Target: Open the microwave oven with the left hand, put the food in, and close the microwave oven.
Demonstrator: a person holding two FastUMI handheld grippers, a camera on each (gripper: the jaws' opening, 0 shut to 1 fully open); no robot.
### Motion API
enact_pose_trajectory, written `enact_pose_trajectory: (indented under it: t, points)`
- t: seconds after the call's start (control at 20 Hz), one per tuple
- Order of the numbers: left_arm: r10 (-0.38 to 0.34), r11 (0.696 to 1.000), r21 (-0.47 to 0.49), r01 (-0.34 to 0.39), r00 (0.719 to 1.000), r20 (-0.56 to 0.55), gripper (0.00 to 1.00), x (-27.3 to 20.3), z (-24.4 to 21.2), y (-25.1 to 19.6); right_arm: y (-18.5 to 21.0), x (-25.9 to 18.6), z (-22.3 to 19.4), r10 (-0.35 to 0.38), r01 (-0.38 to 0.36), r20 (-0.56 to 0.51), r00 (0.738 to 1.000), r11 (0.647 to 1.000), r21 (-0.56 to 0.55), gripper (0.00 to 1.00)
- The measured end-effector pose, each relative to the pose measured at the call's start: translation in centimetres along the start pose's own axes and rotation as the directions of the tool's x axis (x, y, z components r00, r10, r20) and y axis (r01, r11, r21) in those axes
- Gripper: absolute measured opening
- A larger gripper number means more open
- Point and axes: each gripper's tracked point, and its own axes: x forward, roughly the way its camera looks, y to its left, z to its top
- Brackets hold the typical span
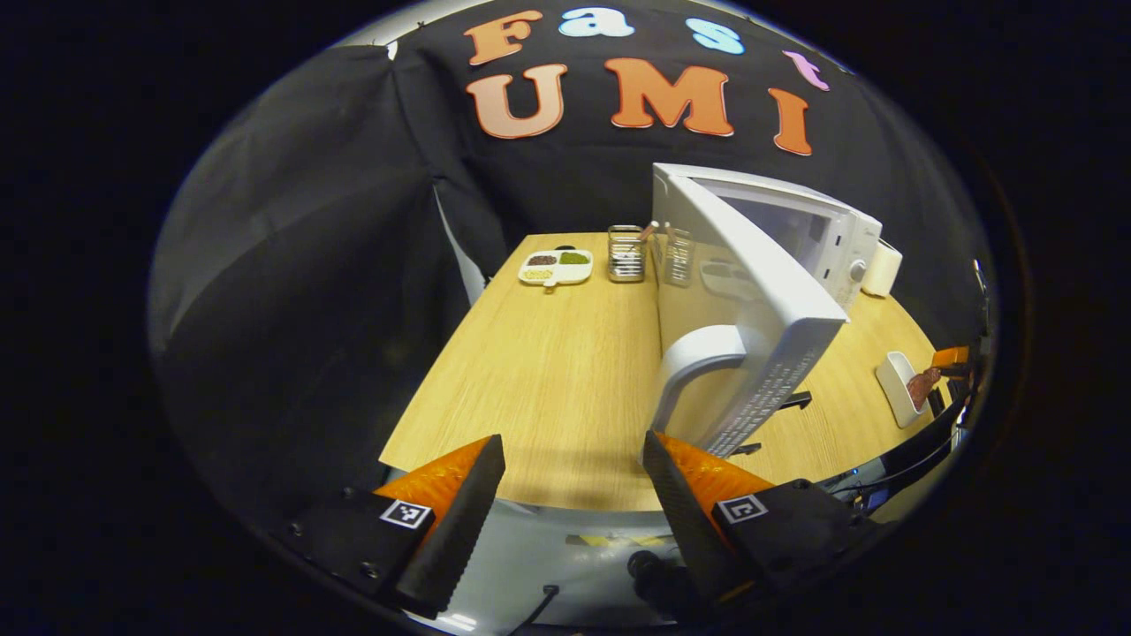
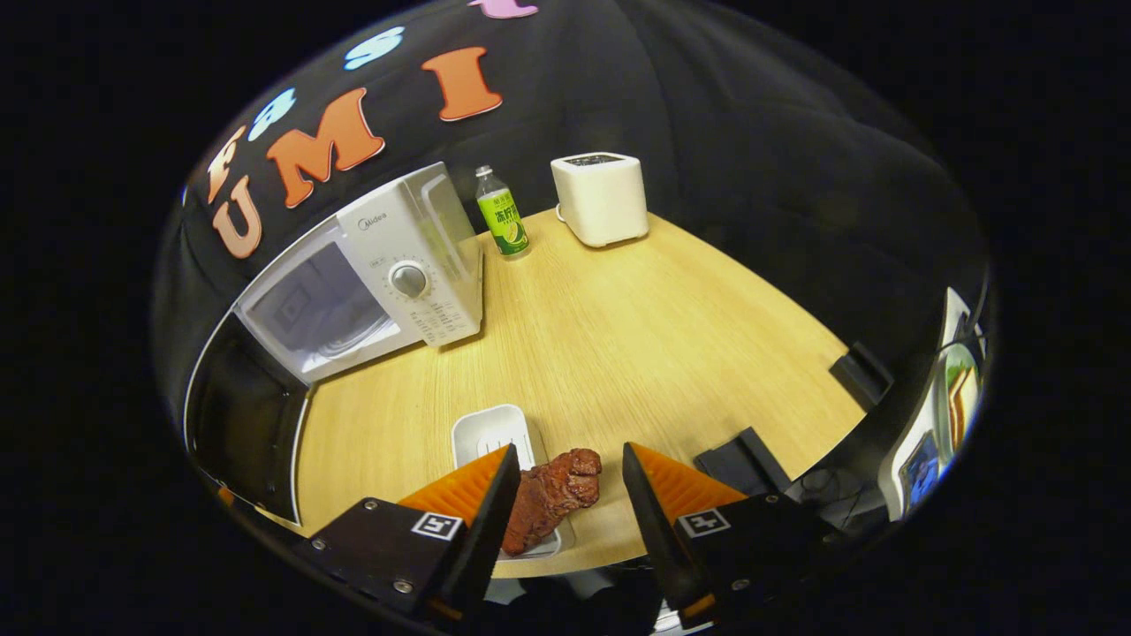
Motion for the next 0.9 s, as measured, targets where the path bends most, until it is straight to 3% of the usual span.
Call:
enact_pose_trajectory:
  t: [0.1,0.15,0.2,0.25,0.3,0.35,0.45,0.65,0.9]
  points:
    - [0.039,0.998,-0.047,-0.039,0.999,0.009,0.97,0.0,0.5,1.0,-0.3,0.5,-0.3,0.010,-0.010,-0.009,1.000,0.999,0.038,0.62]
    - [0.053,0.996,-0.069,-0.052,0.999,0.010,1.00,0.1,0.7,1.2,-0.4,0.8,-0.7,0.012,-0.011,-0.022,1.000,0.998,0.061,0.62]
    - [0.060,0.995,-0.085,-0.059,0.998,0.015,0.94,0.3,1.0,1.2,0.0,0.9,-1.0,0.033,-0.030,-0.027,0.999,0.995,0.098,0.59]
    - [0.064,0.994,-0.094,-0.062,0.998,0.014,1.00,0.4,1.3,1.1,0.4,1.1,-0.7,0.051,-0.048,-0.018,0.999,0.989,0.139,0.52]
    - [0.069,0.993,-0.093,-0.068,0.998,0.013,0.94,0.6,1.5,1.0,0.5,1.2,-1.0,0.069,-0.064,-0.022,0.997,0.984,0.169,0.48]
    - [0.072,0.994,-0.089,-0.070,0.997,0.015,1.00,0.7,1.7,0.8,0.5,1.4,-1.0,0.081,-0.075,-0.019,0.997,0.977,0.200,0.41]
    - [0.069,0.994,-0.083,-0.067,0.998,0.017,0.94,1.1,2.3,0.2,0.8,1.6,-1.2,0.116,-0.104,-0.029,0.993,0.957,0.269,0.37]
    - [0.062,0.995,-0.080,-0.060,0.998,0.016,0.94,1.7,3.2,-0.6,1.2,2.0,-1.4,0.173,-0.145,-0.036,0.984,0.907,0.394,0.30]
    - [0.071,0.993,-0.100,-0.069,0.997,0.017,0.97,2.1,3.8,-0.1,2.1,2.2,-1.0,0.201,-0.174,-0.017,0.980,0.884,0.434,0.23]
